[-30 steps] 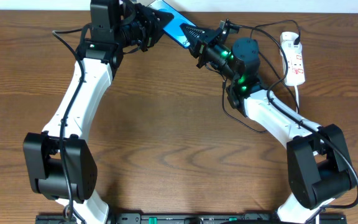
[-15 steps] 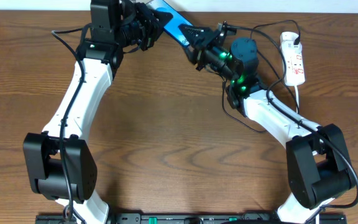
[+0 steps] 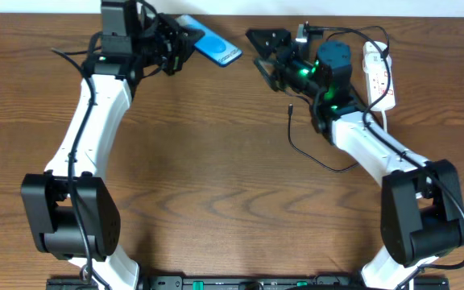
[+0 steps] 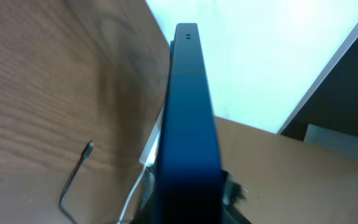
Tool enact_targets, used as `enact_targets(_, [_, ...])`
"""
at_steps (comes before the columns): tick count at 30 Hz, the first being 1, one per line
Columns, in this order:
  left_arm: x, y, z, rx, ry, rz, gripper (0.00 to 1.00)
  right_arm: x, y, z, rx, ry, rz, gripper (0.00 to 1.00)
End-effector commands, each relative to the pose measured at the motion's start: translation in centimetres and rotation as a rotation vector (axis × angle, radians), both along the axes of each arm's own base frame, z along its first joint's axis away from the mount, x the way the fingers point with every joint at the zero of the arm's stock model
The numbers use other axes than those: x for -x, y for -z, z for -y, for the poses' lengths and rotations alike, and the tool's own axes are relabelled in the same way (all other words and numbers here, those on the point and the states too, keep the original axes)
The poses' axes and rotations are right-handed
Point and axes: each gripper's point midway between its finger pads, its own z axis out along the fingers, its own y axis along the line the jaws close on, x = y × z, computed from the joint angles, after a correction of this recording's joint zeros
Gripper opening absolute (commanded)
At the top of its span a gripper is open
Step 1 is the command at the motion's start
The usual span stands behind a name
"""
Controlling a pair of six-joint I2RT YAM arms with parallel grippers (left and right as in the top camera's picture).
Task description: Plug charger to phone and switch on socket
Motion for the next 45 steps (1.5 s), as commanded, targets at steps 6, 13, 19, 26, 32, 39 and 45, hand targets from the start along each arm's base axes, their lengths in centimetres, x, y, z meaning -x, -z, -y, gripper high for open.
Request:
enact_targets(6, [4.1,-4.4,1.7,0.185,0.302,0.077,0.08,2.4,4.5,2.1,0.505,-0.220,0.057,0.99])
enact_targets(13, [6.0,-5.1,2.1,0.270,0.394,0.034,0.07,4.3,2.5,4.3,0.931,-0.315,0.051,0.99])
enact_targets(19, [6.3,-4.0,2.0,0.236,0.392,0.026,0.07,5.4,4.4,7.5,1.114,-0.303,-0.059,0.66])
enact_targets(26, [6.3,-2.4,1.7,0.201,0.354,-0.019,0.07,5.1,8.5,8.4,1.217,-0.253,-0.193,0.52])
enact_targets(32, [6.2,-2.3,1.6,0.196,0.349,-0.019,0.07,4.4,13.7,8.3,1.238,-0.292,-0.276,0.45])
enact_targets(39, [6.2,-2.3,1.6,0.196,0.348,-0.019,0.07,3.9,17.2,9.0,1.226,-0.287,-0.351,0.44])
enact_targets(45, [6.1,-2.2,1.6,0.191,0.344,-0.020,0.08,3.6,19.1,10.3,1.211,-0.273,-0.406,0.42])
